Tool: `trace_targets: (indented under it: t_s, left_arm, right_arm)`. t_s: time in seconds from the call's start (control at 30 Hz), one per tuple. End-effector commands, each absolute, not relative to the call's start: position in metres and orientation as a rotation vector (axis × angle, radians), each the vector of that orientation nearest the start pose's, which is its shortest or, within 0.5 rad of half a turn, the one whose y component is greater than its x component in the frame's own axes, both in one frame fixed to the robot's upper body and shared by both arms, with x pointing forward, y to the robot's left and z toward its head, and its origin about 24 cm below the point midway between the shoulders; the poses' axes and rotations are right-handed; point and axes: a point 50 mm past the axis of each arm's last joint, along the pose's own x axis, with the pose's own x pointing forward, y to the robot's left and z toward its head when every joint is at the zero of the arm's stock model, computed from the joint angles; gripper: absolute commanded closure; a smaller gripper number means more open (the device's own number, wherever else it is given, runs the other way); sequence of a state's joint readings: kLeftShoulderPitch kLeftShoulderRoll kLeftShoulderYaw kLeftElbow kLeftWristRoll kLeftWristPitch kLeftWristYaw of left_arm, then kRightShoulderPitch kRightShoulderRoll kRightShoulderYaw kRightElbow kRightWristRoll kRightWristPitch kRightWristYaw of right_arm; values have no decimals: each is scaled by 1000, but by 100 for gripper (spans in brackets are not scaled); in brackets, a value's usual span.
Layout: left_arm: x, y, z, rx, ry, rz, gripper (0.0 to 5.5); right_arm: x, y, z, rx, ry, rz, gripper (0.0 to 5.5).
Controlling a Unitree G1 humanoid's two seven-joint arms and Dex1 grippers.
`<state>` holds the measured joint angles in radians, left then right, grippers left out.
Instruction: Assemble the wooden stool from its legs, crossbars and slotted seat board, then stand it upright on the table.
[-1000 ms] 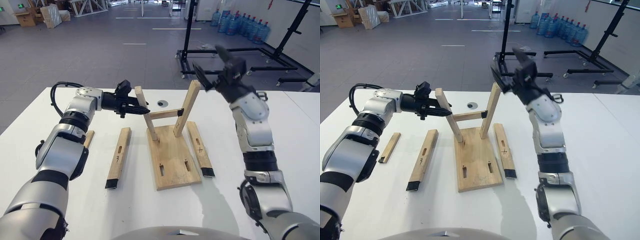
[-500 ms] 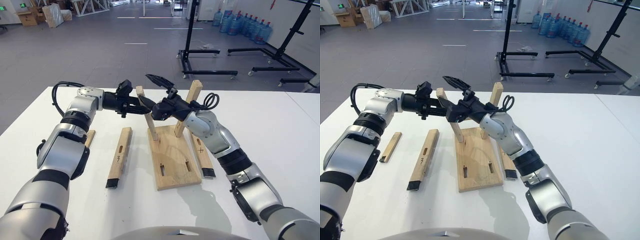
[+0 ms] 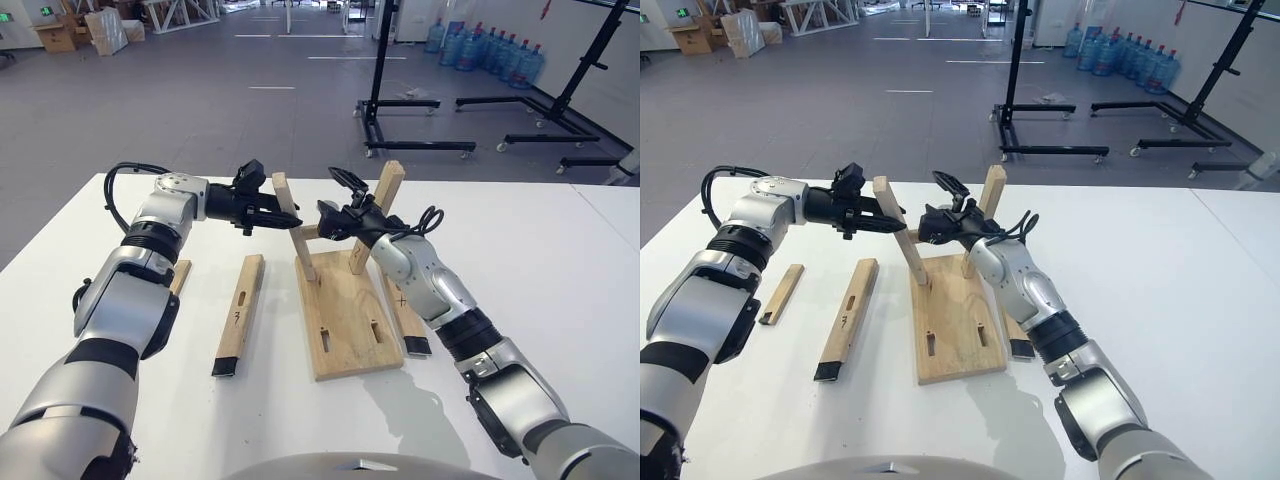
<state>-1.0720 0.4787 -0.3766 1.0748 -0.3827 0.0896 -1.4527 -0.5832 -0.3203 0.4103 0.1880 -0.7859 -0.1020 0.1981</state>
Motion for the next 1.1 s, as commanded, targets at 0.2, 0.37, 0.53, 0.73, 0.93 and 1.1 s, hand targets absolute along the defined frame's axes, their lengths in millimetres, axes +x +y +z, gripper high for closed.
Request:
trace_targets:
  t_s: [0.2,0.37,0.53,0.73,0.93,1.1]
  left_arm:
    - [326,175,34,283,912,-1375,349]
    - [326,177,34,287,917,-1372,349]
    - [326,177,34,292,921,-1375,349]
    - [324,179,32,300,932,-1377,349]
    - [325,178,32,306,935,-1383,349]
    - [325,178,32,313,939,-1383,349]
  right_arm:
    - [331,-92,171,-974,-567,333,162]
    - [311,-131,271,-299,-920,204,162]
    - [343,-196,248,223,-591,128,162]
    - [346,-167,164,421,-185,250,162]
    - [337,-125,128,375,0,429,162]
    - [332,-115,118,454,83,492,162]
